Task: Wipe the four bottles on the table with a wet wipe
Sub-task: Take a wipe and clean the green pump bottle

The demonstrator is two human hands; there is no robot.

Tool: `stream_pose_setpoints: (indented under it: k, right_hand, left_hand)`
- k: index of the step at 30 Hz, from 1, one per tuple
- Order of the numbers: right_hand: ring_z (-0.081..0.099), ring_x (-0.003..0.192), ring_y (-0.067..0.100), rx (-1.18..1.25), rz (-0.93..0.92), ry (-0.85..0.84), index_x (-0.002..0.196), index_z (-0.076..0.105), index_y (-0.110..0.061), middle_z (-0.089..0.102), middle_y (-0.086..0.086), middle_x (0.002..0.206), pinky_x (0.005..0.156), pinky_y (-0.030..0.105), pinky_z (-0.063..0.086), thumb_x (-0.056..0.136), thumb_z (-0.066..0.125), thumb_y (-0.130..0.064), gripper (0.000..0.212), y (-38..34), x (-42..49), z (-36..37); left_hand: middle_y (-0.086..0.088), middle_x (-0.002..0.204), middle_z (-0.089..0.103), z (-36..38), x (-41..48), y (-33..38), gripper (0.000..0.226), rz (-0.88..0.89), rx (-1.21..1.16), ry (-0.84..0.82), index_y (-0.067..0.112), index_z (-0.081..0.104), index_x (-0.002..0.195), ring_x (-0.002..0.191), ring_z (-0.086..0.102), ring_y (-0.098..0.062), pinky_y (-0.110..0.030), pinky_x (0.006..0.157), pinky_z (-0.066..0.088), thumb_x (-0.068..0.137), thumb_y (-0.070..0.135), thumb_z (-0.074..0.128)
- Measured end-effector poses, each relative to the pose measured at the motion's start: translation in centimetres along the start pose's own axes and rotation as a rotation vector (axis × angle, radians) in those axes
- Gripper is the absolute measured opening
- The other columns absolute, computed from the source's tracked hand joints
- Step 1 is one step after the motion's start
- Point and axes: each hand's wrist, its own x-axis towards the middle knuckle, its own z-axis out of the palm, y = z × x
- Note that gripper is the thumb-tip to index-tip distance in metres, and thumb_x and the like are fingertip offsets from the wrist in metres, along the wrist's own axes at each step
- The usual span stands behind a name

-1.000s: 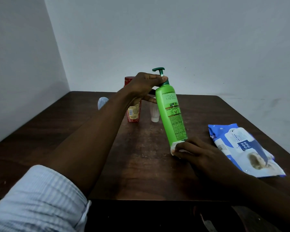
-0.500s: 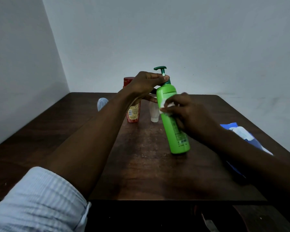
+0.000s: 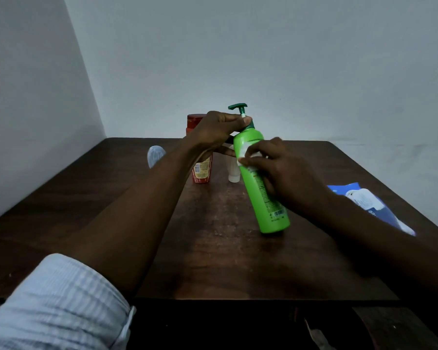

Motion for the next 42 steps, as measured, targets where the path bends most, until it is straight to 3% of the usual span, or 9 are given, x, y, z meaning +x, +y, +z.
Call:
stream_pose_setpoints:
  k: [3, 6, 11, 21, 28, 32, 35, 38, 42]
  right_hand:
    - [0.061, 0.096, 0.034, -0.012, -0.035, -0.065, 0.114, 0.073, -0.012, 0.066, 0.008, 0.116, 0.066, 0.041, 0.056, 0.065, 0.078, 0.004, 0.052, -0.7, -2.5, 0.2]
    - [0.058, 0.103, 0.028, -0.037, -0.067, -0.09, 0.114, 0.074, -0.013, 0.067, 0.007, 0.118, 0.07, 0.034, 0.052, 0.065, 0.082, -0.001, 0.051, -1.4, -5.4, 0.1]
    - [0.055, 0.106, 0.022, 0.021, -0.083, -0.115, 0.115, 0.074, -0.014, 0.066, 0.004, 0.121, 0.078, 0.033, 0.054, 0.084, 0.051, -0.015, 0.039, -2.4, -9.8, 0.1]
    - [0.055, 0.107, 0.018, 0.099, -0.032, -0.083, 0.111, 0.077, -0.018, 0.068, 0.003, 0.117, 0.072, 0.037, 0.059, 0.089, 0.054, -0.024, 0.032, -2.8, -10.6, 0.1]
    - [0.058, 0.104, 0.019, 0.177, 0.061, 0.059, 0.109, 0.078, -0.016, 0.065, 0.007, 0.119, 0.082, 0.029, 0.051, 0.088, 0.05, -0.014, 0.035, -1.8, -8.4, 0.7]
    - [0.063, 0.105, 0.024, 0.268, 0.14, 0.149, 0.11, 0.078, -0.012, 0.067, 0.013, 0.117, 0.092, 0.023, 0.045, 0.089, 0.051, -0.005, 0.034, -0.3, -4.9, 0.8]
    - [0.065, 0.102, 0.026, 0.333, 0.168, 0.249, 0.108, 0.078, -0.009, 0.067, 0.013, 0.11, 0.089, 0.027, 0.049, 0.086, 0.059, 0.01, 0.034, 0.8, -1.6, 0.2]
    - [0.065, 0.099, 0.021, 0.359, 0.199, 0.347, 0.105, 0.079, -0.009, 0.067, 0.01, 0.103, 0.087, 0.025, 0.05, 0.089, 0.065, 0.007, 0.027, 1.5, 1.1, -0.5]
    - [0.064, 0.101, 0.013, 0.407, 0.245, 0.4, 0.106, 0.079, -0.009, 0.067, 0.009, 0.104, 0.087, 0.019, 0.048, 0.091, 0.065, 0.002, 0.022, 1.4, 1.6, -0.4]
  left_hand:
    - [-0.005, 0.106, 0.074, -0.2, 0.1, -0.4, 0.028, -0.004, -0.004, -0.002, 0.011, 0.074, 0.114, 0.083, 0.073, -0.018, -0.033, 0.065, 0.059, 0.097, 0.032, 0.065]
    - [-0.004, 0.106, 0.074, -0.4, 0.1, -0.3, 0.027, -0.002, 0.005, -0.004, 0.013, 0.074, 0.114, 0.082, 0.073, -0.017, -0.032, 0.064, 0.058, 0.097, 0.032, 0.065]
    - [-0.007, 0.111, 0.074, -0.2, 0.0, 0.0, 0.028, 0.001, 0.018, -0.016, 0.012, 0.074, 0.114, 0.081, 0.074, -0.016, -0.033, 0.065, 0.059, 0.097, 0.032, 0.064]
    - [-0.004, 0.114, 0.073, -0.3, -0.5, 0.1, 0.026, 0.004, 0.002, -0.034, 0.017, 0.073, 0.115, 0.086, 0.071, -0.017, -0.033, 0.066, 0.058, 0.098, 0.033, 0.062]
    - [0.0, 0.116, 0.07, -0.1, -1.4, 0.8, 0.025, 0.043, -0.01, -0.092, 0.024, 0.069, 0.121, 0.089, 0.065, -0.015, -0.023, 0.058, 0.054, 0.101, 0.032, 0.057]
    - [0.001, 0.121, 0.071, 0.0, -1.4, 0.8, 0.028, 0.05, -0.002, -0.11, 0.025, 0.068, 0.126, 0.092, 0.067, -0.014, -0.025, 0.062, 0.056, 0.102, 0.032, 0.056]
    - [0.0, 0.123, 0.07, 0.1, -1.5, 0.8, 0.026, 0.053, -0.002, -0.12, 0.028, 0.068, 0.124, 0.095, 0.068, -0.014, -0.029, 0.068, 0.057, 0.102, 0.033, 0.055]
    - [0.004, 0.116, 0.07, 0.3, -1.5, 0.8, 0.024, 0.052, -0.006, -0.11, 0.031, 0.069, 0.121, 0.096, 0.068, -0.016, -0.036, 0.077, 0.058, 0.102, 0.034, 0.055]
    - [0.006, 0.108, 0.07, 0.3, -1.8, 0.8, 0.025, 0.05, -0.015, -0.1, 0.028, 0.068, 0.123, 0.093, 0.068, -0.015, -0.036, 0.076, 0.057, 0.102, 0.033, 0.054]
